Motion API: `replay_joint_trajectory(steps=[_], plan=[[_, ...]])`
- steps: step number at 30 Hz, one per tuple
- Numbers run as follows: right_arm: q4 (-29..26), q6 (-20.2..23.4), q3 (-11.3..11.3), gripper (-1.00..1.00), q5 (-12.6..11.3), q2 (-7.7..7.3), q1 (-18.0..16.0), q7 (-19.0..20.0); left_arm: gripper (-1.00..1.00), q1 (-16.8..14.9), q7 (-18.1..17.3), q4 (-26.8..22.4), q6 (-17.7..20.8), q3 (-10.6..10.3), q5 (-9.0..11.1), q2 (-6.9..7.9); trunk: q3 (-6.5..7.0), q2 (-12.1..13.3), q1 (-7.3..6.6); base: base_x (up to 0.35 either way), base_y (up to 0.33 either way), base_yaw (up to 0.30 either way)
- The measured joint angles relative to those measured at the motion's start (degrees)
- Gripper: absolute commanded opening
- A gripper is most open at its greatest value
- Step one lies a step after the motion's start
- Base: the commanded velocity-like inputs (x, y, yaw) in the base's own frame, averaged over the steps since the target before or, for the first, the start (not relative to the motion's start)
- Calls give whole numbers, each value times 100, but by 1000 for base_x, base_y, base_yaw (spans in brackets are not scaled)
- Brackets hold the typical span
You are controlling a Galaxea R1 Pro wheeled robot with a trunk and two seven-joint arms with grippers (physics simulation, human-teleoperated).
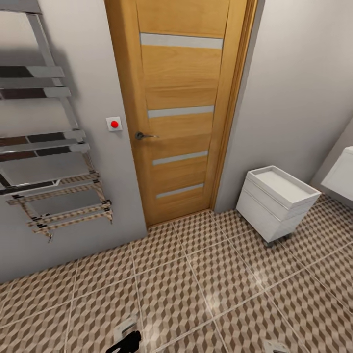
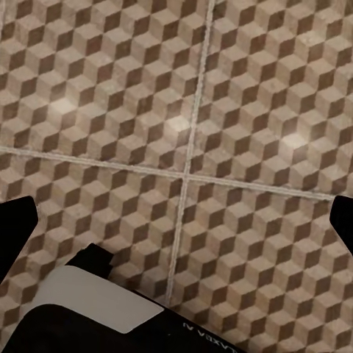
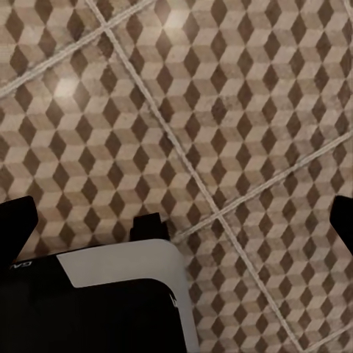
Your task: Take the four mousetraps from the cabinet in the bathroom and place them on the bathroom floor. Make sure all four end up on the same floor surface, and ensure that at least two of them are either under or directly next to the same bathroom sink.
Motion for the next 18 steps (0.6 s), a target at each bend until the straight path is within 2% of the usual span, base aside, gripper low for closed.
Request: replay_joint_trajectory(steps=[18], plan=[[1,21,1,100,1,9,10,-144,100,0,10,0,39,4,3,28,-76,0,0,-2,0,259]])
